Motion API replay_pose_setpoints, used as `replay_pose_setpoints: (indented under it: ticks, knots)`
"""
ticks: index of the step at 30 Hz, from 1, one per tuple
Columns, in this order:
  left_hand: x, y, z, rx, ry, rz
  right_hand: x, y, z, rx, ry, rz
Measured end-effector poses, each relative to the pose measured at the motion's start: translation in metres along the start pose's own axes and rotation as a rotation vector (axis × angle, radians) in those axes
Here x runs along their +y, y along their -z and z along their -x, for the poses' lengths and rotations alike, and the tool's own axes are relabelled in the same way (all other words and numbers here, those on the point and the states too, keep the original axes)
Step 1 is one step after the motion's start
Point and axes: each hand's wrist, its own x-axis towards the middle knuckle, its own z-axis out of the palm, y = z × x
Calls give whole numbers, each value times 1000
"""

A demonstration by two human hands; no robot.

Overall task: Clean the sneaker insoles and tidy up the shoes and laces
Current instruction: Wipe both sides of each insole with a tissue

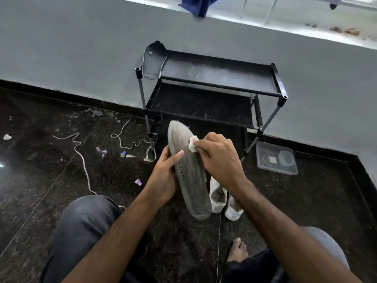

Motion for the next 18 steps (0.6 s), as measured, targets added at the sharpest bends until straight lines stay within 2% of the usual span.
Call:
replay_pose_setpoints:
  ticks: [3, 6, 9, 12, 14, 15, 18]
  knots:
    - [-3, -2, 2, -39, 66, 92, -12, -5, -1, 74, -28, -47]
    - [-5, 7, -3, -41, 153, 218, -25, -7, 10, 3, 68, -43]
    - [-6, 18, -7, -73, 225, 341, -28, -1, 33, -158, 304, -52]
    - [-8, 19, -8, -82, 245, 381, -24, 19, 54, -440, 569, -4]
    - [-8, 13, -8, -58, 190, 347, -16, 34, 49, -547, 610, -59]
    - [-7, 9, -8, -64, 174, 319, -12, 39, 42, -508, 545, -129]
    - [-8, -2, -4, -42, 146, 249, -4, 39, 10, -137, 237, -150]
